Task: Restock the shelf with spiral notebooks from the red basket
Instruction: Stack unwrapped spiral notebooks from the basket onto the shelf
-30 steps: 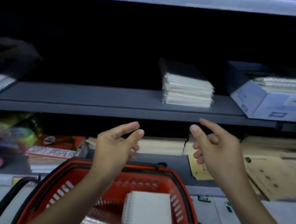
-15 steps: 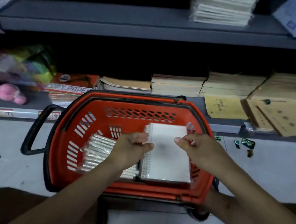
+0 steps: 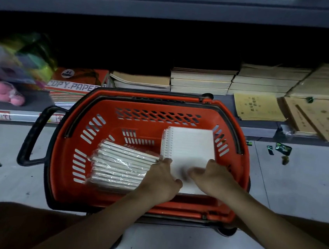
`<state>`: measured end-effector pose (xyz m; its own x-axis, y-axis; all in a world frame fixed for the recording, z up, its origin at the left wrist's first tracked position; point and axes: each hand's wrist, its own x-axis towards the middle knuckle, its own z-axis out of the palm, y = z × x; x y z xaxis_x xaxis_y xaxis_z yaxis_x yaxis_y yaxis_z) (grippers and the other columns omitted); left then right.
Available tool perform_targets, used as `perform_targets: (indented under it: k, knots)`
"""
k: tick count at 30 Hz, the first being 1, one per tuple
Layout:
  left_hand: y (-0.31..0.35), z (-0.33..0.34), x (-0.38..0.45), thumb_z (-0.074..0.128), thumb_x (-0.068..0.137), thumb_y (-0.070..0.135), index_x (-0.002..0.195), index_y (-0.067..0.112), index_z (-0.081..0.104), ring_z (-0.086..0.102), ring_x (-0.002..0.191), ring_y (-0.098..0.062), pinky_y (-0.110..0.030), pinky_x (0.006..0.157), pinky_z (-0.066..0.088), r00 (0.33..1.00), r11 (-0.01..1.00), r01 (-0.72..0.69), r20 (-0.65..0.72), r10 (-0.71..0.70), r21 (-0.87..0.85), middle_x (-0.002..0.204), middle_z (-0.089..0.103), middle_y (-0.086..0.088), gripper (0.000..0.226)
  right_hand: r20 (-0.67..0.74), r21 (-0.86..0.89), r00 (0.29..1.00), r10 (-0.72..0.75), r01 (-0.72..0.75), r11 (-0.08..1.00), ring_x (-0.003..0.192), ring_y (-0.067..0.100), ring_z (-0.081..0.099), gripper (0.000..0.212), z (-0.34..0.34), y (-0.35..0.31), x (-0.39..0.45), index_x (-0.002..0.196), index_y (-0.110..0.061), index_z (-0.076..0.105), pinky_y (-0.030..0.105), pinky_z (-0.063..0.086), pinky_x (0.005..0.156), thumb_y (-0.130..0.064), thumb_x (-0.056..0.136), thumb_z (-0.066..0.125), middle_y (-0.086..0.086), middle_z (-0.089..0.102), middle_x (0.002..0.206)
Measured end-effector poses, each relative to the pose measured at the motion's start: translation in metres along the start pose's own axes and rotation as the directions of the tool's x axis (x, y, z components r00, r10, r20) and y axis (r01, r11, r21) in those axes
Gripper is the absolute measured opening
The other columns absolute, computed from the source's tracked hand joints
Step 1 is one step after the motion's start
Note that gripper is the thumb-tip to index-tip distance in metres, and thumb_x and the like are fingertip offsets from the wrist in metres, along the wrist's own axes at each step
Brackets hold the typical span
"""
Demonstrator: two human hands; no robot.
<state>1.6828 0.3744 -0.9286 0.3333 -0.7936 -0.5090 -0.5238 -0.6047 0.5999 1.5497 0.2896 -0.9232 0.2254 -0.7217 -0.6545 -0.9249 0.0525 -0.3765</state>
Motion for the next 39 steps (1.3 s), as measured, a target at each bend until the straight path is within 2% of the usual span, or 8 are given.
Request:
perform_targets:
  k: [6, 11, 13, 15, 19, 26, 33, 39]
  knots:
    - [0.005, -0.002, 0.0, 0.068, 0.081, 0.022, 0.138, 0.02, 0.054, 0.068, 0.094, -0.015, -0.019, 0.083, 0.051, 0.989, 0.966, 0.127, -0.04, -0.139, -0.223, 0.1, 0.071, 0.005, 0.059, -0.067, 0.169, 0.996, 0.064, -0.052, 0.984, 0.116, 0.028, 0.062, 0.065, -0.004, -0.002, 0.0, 0.139, -0.005, 0.047, 0.025, 0.042, 0.078, -0.044, 0.09, 0.065, 0.011, 0.061, 0.133]
    - [0.004, -0.023, -0.003, 0.064, 0.084, -0.003, 0.098, 0.016, 0.072, 0.065, 0.072, -0.013, -0.019, 0.058, 0.051, 0.955, 0.798, 0.173, -0.101, -0.28, -0.577, 0.088, 0.074, 0.0, 0.025, -0.159, 0.351, 0.983, 0.094, -0.032, 0.936, 0.09, 0.026, 0.07, 0.037, -0.003, 0.002, 0.003, 0.117, -0.006, 0.063, 0.028, 0.053, 0.07, -0.026, 0.087, 0.069, 0.009, 0.072, 0.105]
    - [0.006, -0.042, -0.006, 0.059, 0.087, -0.007, 0.086, 0.014, 0.074, 0.061, 0.071, -0.011, -0.018, 0.055, 0.047, 0.96, 0.711, 0.155, -0.065, -0.272, -0.686, 0.089, 0.073, -0.002, 0.026, -0.16, 0.541, 0.981, 0.108, -0.004, 0.841, 0.086, 0.026, 0.069, 0.022, -0.005, -0.001, -0.002, 0.103, -0.002, 0.07, 0.032, 0.054, 0.074, -0.015, 0.086, 0.07, 0.014, 0.074, 0.099]
    - [0.01, -0.061, -0.009, 0.06, 0.09, -0.003, 0.097, 0.005, 0.074, 0.057, 0.077, -0.015, -0.024, 0.061, 0.046, 0.973, 0.624, 0.139, -0.012, -0.232, -0.769, 0.099, 0.071, -0.005, 0.018, -0.105, 0.742, 0.989, 0.103, 0.009, 0.67, 0.086, 0.028, 0.07, 0.017, -0.015, -0.008, -0.01, 0.097, 0.003, 0.074, 0.035, 0.055, 0.072, -0.006, 0.082, 0.074, 0.017, 0.076, 0.1]
    - [0.022, -0.085, -0.025, 0.061, 0.092, 0.001, 0.11, 0.001, 0.069, 0.059, 0.089, -0.022, -0.026, 0.059, 0.058, 0.993, 0.404, 0.06, 0.012, -0.12, -0.913, 0.1, 0.065, -0.01, 0.019, -0.094, 0.921, 0.995, 0.011, 0.083, 0.38, 0.082, 0.021, 0.061, 0.019, -0.042, -0.029, -0.03, 0.107, -0.001, 0.07, 0.029, 0.047, 0.055, -0.001, 0.088, 0.068, 0.01, 0.07, 0.099]
    - [0.047, -0.113, -0.063, 0.045, 0.098, 0.003, 0.137, 0.024, 0.058, 0.068, 0.114, -0.023, -0.037, 0.083, 0.062, 0.962, 0.322, -0.131, -0.042, 0.27, -0.937, 0.129, 0.069, -0.001, 0.047, -0.369, 0.892, 0.908, -0.2, 0.406, 0.198, 0.085, 0.02, 0.069, 0.034, -0.073, -0.046, -0.08, 0.108, -0.02, 0.072, 0.035, 0.057, 0.054, 0.002, 0.096, 0.05, -0.01, 0.075, 0.1]
    - [0.072, -0.126, -0.068, 0.054, 0.092, 0.001, 0.142, 0.028, 0.051, 0.066, 0.119, -0.027, -0.036, 0.075, 0.062, 0.897, 0.255, -0.297, -0.177, 0.406, -0.92, 0.135, 0.066, 0.001, 0.057, -0.559, 0.782, 0.785, -0.268, 0.607, 0.144, 0.088, 0.024, 0.072, 0.059, -0.108, -0.05, -0.094, 0.117, -0.038, 0.071, 0.03, 0.058, 0.056, 0.01, 0.092, 0.048, 0.0, 0.077, 0.109]
    - [0.11, -0.131, -0.06, 0.057, 0.084, -0.004, 0.136, 0.018, 0.057, 0.073, 0.1, -0.026, -0.03, 0.057, 0.061, 0.895, 0.162, -0.305, -0.224, 0.384, -0.939, 0.126, 0.071, -0.005, 0.056, -0.593, 0.771, 0.768, -0.243, 0.628, 0.104, 0.088, 0.022, 0.075, 0.057, -0.144, -0.049, -0.102, 0.11, -0.043, 0.074, 0.033, 0.057, 0.068, 0.006, 0.093, 0.05, 0.001, 0.079, 0.101]
